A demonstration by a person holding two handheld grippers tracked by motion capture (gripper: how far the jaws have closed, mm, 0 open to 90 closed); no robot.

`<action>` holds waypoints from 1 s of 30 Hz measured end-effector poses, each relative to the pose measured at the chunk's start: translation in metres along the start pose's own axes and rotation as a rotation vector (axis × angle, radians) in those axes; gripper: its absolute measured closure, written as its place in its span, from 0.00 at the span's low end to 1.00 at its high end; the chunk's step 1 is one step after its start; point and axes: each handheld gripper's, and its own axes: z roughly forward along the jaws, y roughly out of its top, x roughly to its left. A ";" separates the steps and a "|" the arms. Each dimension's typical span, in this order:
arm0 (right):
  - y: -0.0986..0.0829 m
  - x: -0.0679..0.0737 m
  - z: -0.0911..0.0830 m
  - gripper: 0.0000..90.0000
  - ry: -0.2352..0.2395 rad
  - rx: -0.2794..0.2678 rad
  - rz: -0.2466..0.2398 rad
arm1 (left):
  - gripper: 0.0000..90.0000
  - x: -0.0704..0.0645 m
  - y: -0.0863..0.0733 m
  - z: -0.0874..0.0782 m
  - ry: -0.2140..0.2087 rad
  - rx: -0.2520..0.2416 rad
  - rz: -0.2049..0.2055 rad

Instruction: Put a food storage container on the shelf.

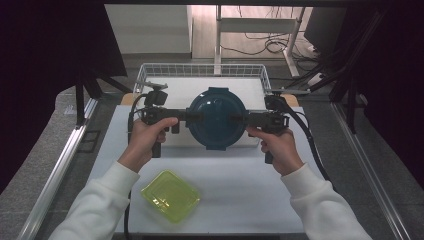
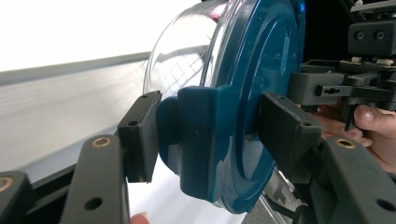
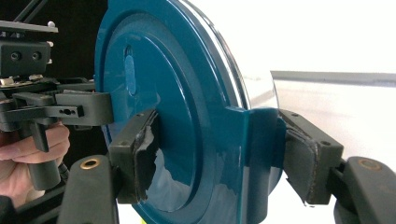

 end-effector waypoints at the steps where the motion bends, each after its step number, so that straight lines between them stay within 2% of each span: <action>1: 0.002 0.001 0.000 0.36 0.000 0.000 -0.003 | 0.46 0.000 0.001 -0.001 -0.001 -0.003 0.000; 14: 0.026 0.009 0.002 0.36 -0.005 -0.010 -0.023 | 0.46 0.002 0.023 -0.007 -0.004 -0.031 0.000; 30: 0.062 0.005 0.016 0.37 -0.003 0.000 -0.029 | 0.46 0.015 0.056 -0.007 -0.003 -0.050 0.002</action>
